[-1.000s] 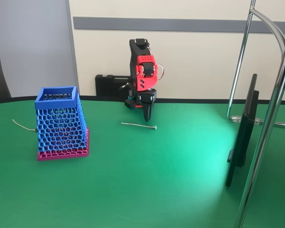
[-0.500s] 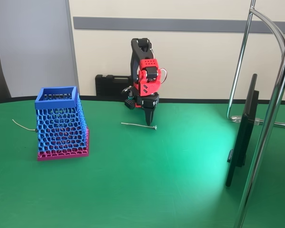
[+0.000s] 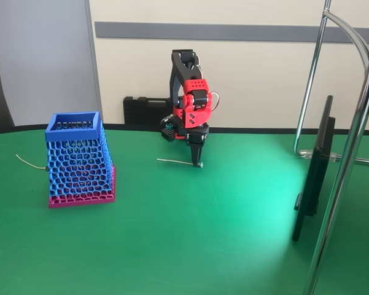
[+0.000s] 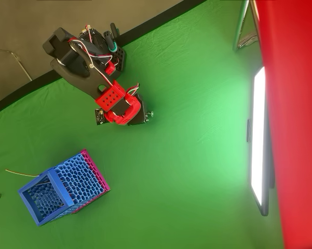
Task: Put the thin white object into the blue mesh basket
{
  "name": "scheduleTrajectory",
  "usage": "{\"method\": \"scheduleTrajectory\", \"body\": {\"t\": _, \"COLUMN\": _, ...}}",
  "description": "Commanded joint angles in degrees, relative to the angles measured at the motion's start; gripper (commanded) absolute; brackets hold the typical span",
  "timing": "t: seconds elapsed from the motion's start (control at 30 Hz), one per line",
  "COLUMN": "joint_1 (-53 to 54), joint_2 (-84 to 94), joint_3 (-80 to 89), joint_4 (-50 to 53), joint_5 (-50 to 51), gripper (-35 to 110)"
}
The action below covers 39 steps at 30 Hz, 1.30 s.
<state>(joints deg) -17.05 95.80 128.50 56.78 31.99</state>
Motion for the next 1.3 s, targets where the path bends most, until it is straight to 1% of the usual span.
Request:
{"method": "scheduleTrajectory", "body": {"t": 0.0, "joint_1": -0.53, "joint_2": -0.70, "joint_3": -2.29, "joint_4": -0.53, "joint_5": 0.53, "gripper": 16}}
{"method": "scheduleTrajectory", "body": {"t": 0.63, "joint_1": -1.93, "joint_2": -5.89, "joint_3": -6.68, "joint_4": 0.62, "joint_5": 0.35, "gripper": 14}}
{"method": "scheduleTrajectory", "body": {"t": 0.83, "joint_1": -2.29, "joint_2": -9.05, "joint_3": -9.49, "joint_4": 2.55, "joint_5": 0.26, "gripper": 13}}
{"method": "scheduleTrajectory", "body": {"t": 0.93, "joint_1": -2.29, "joint_2": -11.07, "joint_3": -11.34, "joint_4": 3.96, "joint_5": 0.09, "gripper": 11}}
{"method": "scheduleTrajectory", "body": {"t": 1.27, "joint_1": -2.64, "joint_2": -11.25, "joint_3": -11.51, "joint_4": 4.04, "joint_5": -1.05, "gripper": 5}}
